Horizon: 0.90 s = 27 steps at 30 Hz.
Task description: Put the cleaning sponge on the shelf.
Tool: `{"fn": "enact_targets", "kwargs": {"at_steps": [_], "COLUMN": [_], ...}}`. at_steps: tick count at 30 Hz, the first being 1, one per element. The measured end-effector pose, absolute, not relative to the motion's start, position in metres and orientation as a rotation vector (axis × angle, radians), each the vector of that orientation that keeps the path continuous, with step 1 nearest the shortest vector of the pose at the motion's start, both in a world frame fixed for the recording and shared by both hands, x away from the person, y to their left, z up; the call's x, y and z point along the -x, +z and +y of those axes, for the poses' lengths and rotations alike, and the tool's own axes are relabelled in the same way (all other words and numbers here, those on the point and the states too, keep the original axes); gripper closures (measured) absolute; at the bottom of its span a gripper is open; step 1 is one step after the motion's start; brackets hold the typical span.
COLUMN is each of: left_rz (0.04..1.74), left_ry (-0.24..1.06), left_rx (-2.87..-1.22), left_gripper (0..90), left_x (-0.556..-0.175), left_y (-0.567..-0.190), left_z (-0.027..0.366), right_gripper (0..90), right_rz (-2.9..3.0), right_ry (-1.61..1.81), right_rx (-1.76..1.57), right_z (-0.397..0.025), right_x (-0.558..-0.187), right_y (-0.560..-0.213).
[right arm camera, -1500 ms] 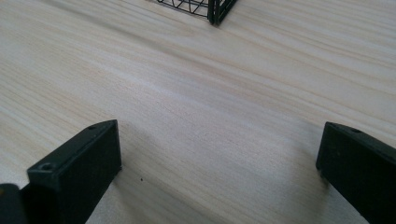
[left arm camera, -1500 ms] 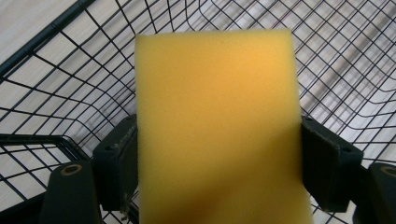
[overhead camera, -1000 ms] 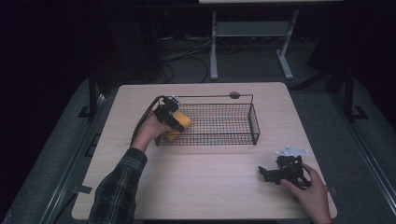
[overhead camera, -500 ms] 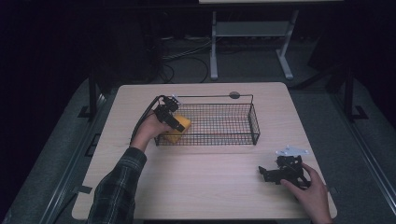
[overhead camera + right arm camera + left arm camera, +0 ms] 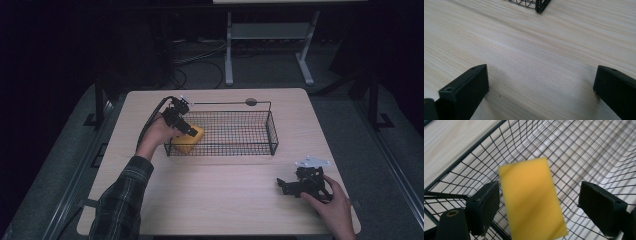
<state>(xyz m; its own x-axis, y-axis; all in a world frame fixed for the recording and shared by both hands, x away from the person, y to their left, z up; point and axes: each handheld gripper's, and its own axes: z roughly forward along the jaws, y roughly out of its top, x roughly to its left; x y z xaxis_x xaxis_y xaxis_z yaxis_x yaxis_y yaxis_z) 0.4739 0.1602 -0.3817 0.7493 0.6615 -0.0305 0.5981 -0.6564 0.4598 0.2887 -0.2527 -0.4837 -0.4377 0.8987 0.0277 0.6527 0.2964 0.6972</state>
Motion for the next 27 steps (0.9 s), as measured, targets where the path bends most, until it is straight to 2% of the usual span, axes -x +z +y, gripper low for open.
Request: {"fn": "enact_targets", "kwargs": {"at_steps": [10, 27], "left_rz": [0.93, 0.93], "left_ry": [0.206, 0.23], "left_rx": [-2.467, -2.424], "left_gripper": [16.5, 16.6], "left_x": [-0.457, -0.429], "left_y": [-0.362, -0.354], "left_z": [0.166, 0.192], "right_gripper": [0.0, 0.0], "right_rz": [2.201, 2.201], "right_ry": [0.917, 0.917], "right_rx": [-1.394, -1.395], "right_z": [-0.253, -0.253], "right_x": [-0.289, -0.289], "right_y": [-0.484, -0.484]}}
